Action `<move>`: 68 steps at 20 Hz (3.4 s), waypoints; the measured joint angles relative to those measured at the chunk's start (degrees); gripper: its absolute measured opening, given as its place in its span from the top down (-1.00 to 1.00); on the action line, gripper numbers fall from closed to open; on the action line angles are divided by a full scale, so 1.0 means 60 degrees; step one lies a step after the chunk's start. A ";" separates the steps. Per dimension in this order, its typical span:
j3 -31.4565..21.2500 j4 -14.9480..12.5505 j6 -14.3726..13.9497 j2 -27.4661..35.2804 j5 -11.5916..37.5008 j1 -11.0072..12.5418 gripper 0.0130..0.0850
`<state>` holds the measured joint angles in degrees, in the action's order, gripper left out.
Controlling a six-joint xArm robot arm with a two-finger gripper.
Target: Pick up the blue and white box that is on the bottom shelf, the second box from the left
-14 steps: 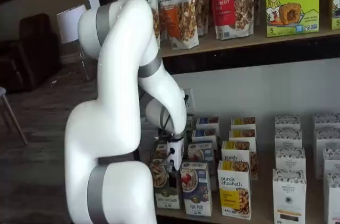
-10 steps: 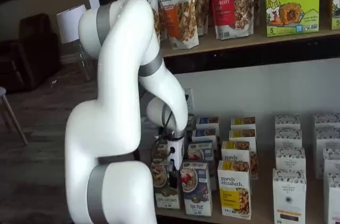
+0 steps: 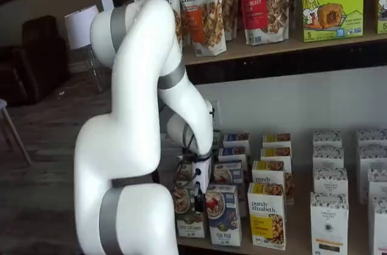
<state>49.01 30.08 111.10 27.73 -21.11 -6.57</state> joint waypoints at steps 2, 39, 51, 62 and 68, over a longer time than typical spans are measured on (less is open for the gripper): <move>0.0131 0.0390 0.0393 0.0139 0.0107 0.0028 -1.00; 0.3648 0.0166 0.0701 0.2791 -0.0301 0.0746 -1.00; 0.4796 -0.0153 0.0414 0.3857 -0.0458 0.0762 -1.00; 0.5343 -0.0978 -0.0434 0.4388 -0.0591 0.0646 -1.00; 0.5461 -0.1444 -0.0876 0.4480 -0.0734 0.0625 -1.00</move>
<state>81.78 21.41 105.84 54.60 -25.52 -2.82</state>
